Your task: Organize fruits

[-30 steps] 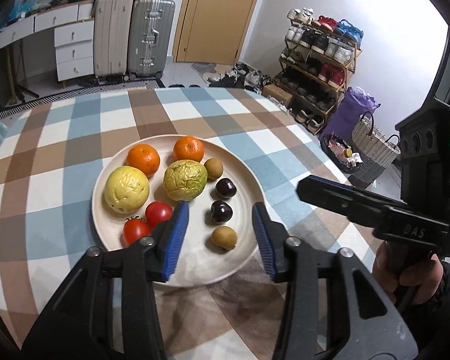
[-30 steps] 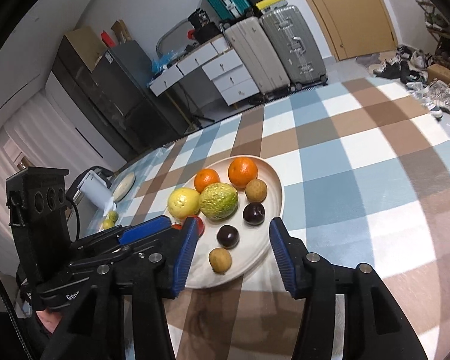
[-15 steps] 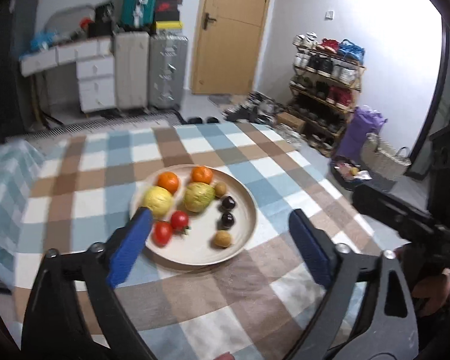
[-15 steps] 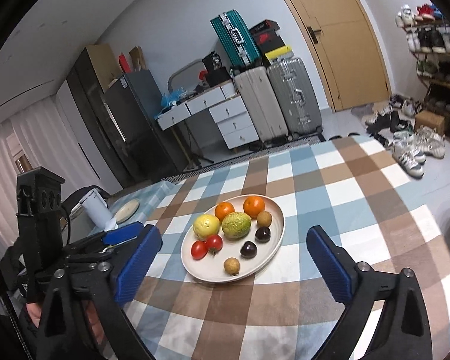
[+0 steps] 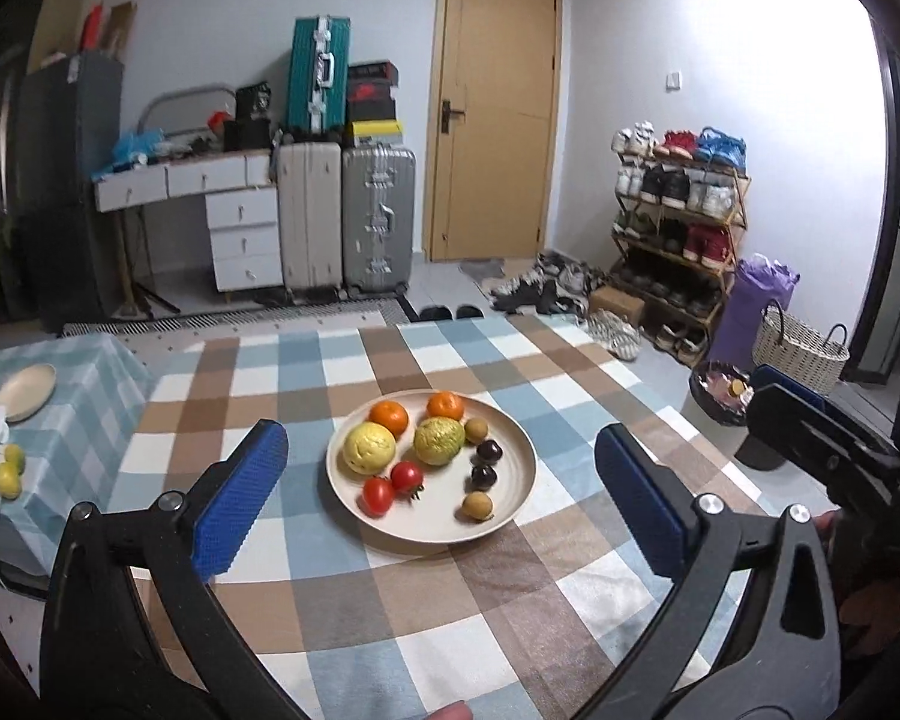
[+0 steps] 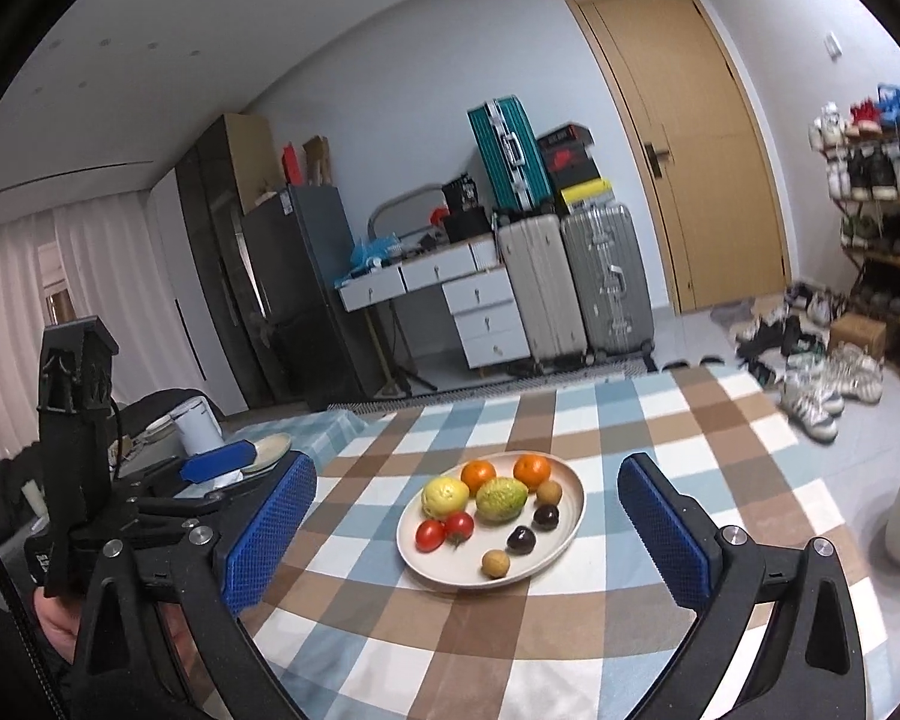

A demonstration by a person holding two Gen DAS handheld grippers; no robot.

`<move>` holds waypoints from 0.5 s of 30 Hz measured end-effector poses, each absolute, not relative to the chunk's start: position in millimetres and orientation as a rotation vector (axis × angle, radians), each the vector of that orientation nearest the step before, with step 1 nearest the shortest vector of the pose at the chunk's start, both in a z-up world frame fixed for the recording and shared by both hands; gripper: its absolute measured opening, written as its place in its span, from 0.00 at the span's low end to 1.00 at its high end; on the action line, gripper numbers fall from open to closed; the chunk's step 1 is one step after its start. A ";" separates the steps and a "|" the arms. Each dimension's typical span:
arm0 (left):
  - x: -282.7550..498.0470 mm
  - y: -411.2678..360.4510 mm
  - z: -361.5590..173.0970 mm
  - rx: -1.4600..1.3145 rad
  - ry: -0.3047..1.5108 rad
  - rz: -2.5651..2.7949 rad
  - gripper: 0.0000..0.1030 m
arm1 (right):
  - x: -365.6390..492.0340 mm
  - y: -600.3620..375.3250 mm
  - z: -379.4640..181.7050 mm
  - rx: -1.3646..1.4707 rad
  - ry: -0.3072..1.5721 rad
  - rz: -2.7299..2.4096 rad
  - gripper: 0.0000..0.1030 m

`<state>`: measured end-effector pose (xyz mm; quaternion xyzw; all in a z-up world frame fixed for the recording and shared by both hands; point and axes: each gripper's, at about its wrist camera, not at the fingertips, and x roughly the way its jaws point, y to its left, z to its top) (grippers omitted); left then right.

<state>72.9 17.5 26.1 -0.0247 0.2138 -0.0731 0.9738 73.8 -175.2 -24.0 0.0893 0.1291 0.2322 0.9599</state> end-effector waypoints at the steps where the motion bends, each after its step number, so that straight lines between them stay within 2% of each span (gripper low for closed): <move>1: 65.9 18.4 27.3 -0.049 0.413 -0.144 0.99 | 69.8 -174.8 -23.5 0.178 0.249 0.468 1.00; 7: 37.6 22.9 29.1 -0.030 0.298 -0.080 0.99 | 48.8 -170.2 -21.3 0.127 0.173 0.448 1.00; 15: 23.4 36.1 15.0 -0.056 0.257 -0.040 0.99 | 34.8 -163.0 -29.4 0.079 0.134 0.404 1.00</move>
